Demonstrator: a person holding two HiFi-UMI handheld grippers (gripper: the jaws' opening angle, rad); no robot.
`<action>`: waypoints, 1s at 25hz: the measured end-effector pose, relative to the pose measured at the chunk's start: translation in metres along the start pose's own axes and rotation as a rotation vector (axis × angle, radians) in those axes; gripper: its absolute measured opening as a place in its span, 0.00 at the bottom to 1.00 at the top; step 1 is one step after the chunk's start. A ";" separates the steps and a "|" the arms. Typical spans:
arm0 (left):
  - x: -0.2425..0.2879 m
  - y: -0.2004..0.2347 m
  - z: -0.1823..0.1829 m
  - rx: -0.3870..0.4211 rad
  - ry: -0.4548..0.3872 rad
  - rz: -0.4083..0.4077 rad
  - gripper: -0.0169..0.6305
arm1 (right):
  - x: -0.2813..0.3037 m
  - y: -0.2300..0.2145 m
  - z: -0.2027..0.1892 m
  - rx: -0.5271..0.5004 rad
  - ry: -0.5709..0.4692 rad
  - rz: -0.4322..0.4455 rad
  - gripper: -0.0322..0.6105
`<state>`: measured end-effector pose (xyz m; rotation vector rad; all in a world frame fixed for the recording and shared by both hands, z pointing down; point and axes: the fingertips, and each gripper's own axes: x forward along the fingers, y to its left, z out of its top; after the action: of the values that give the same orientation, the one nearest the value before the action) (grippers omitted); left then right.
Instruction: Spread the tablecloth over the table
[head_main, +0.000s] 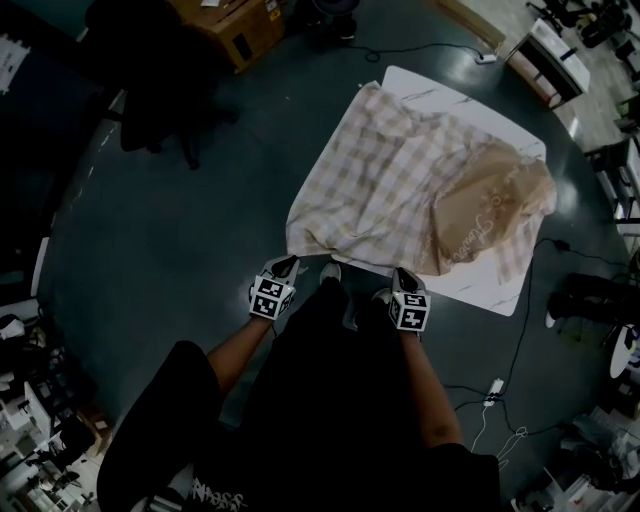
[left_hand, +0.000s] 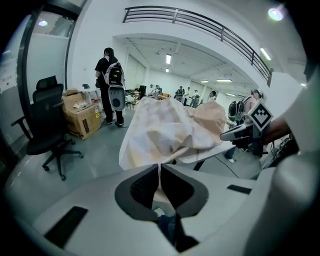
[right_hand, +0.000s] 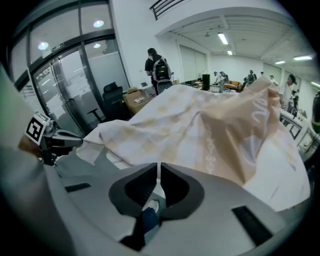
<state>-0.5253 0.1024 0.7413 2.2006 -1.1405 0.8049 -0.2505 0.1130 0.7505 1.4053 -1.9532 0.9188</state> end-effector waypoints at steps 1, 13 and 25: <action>-0.001 -0.001 -0.002 -0.009 0.005 0.002 0.06 | 0.007 0.009 0.000 -0.014 0.004 0.023 0.08; -0.019 0.018 -0.007 -0.201 -0.018 0.081 0.08 | 0.041 0.060 -0.017 -0.300 0.133 0.122 0.31; -0.042 0.089 -0.020 -0.174 0.019 0.146 0.08 | 0.036 0.062 0.010 -0.225 0.050 0.146 0.08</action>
<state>-0.6257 0.0933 0.7410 1.9816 -1.3222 0.7540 -0.3205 0.0977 0.7593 1.1153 -2.0704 0.7620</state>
